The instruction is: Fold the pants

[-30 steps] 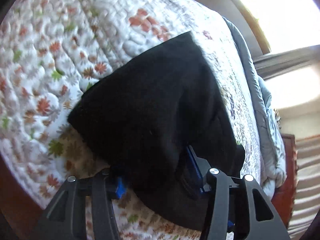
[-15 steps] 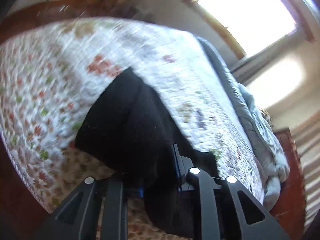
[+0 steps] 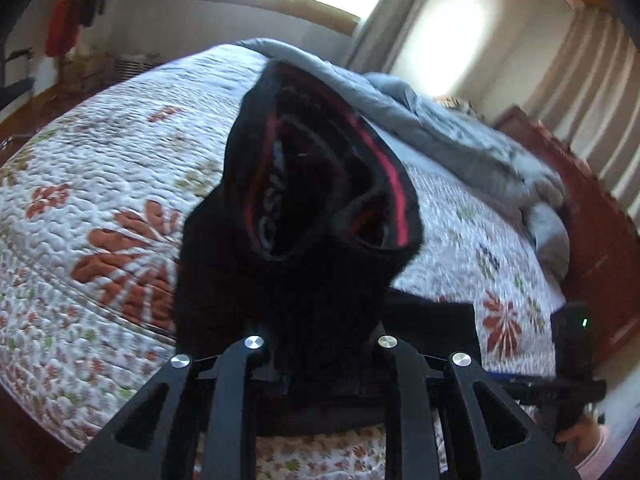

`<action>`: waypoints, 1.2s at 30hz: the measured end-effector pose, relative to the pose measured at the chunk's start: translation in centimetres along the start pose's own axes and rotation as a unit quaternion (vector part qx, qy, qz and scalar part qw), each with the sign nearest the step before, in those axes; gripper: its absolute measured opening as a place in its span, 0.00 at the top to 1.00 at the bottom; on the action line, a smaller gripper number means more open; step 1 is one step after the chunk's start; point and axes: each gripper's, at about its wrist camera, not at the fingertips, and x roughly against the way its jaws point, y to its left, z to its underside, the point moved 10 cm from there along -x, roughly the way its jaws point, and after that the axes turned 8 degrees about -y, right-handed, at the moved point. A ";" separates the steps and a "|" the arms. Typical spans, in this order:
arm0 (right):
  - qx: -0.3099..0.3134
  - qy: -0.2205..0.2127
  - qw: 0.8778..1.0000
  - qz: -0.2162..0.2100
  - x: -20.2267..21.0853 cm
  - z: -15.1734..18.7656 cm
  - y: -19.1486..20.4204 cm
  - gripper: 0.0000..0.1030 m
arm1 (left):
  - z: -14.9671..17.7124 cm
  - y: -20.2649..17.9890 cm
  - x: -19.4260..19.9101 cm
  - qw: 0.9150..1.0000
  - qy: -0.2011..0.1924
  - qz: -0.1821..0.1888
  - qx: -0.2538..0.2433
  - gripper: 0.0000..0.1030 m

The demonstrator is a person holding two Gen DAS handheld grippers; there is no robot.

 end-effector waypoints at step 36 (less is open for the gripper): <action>0.058 0.059 0.996 0.037 -3.9 -1.9 5.1 0.11 | 4.8 4.0 -2.2 0.984 0.145 -0.104 0.012 0.26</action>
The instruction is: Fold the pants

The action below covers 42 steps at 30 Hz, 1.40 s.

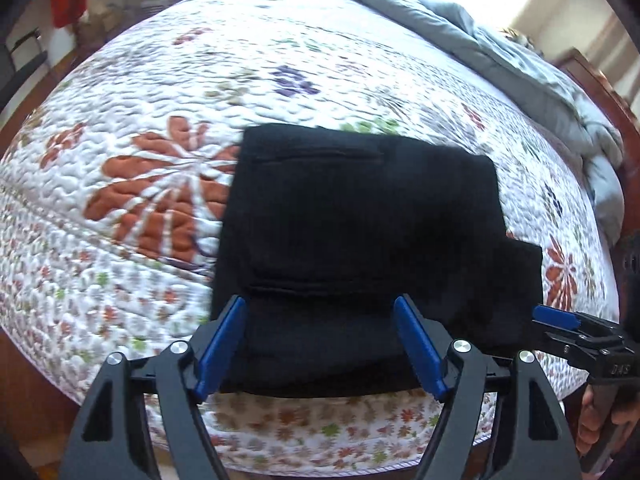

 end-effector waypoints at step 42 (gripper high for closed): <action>-0.048 -0.092 0.990 -0.096 9.4 -0.8 -5.6 0.72 | 0.9 -3.9 -0.1 0.999 0.020 0.035 -0.015 0.18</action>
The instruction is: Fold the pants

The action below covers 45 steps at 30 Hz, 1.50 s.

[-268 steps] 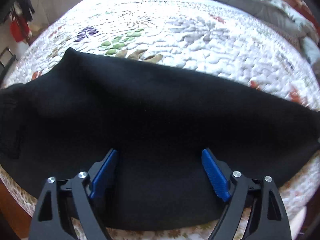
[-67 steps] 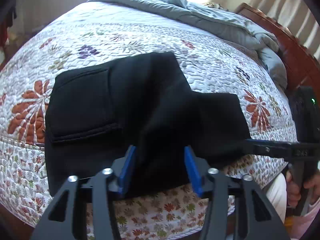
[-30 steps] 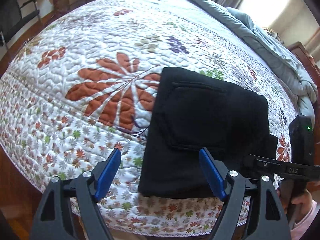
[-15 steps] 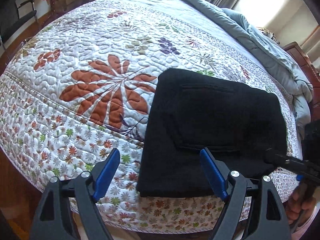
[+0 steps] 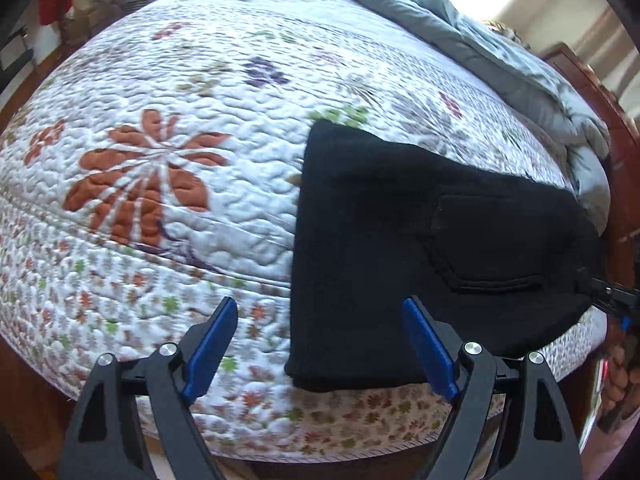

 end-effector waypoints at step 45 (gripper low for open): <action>-0.004 0.018 0.996 0.092 -6.3 -5.7 -8.8 0.54 | -3.5 -6.6 -2.6 0.993 -0.018 -0.048 -0.105 0.15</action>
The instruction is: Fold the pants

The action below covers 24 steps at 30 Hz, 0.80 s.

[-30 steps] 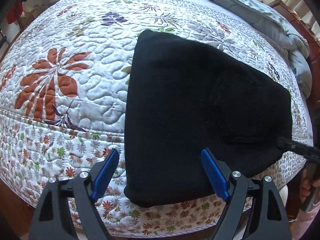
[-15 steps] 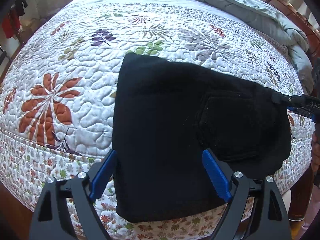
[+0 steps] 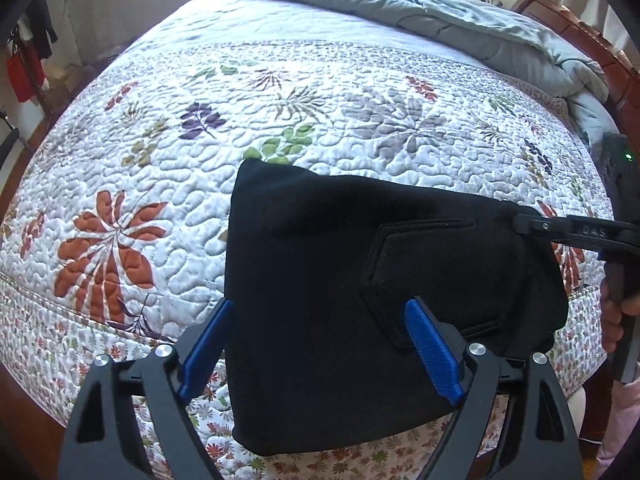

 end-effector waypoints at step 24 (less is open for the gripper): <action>0.081 0.045 0.995 -0.045 4.4 9.1 3.5 0.75 | -0.2 -1.1 2.3 0.999 -0.021 -0.011 -0.026 0.11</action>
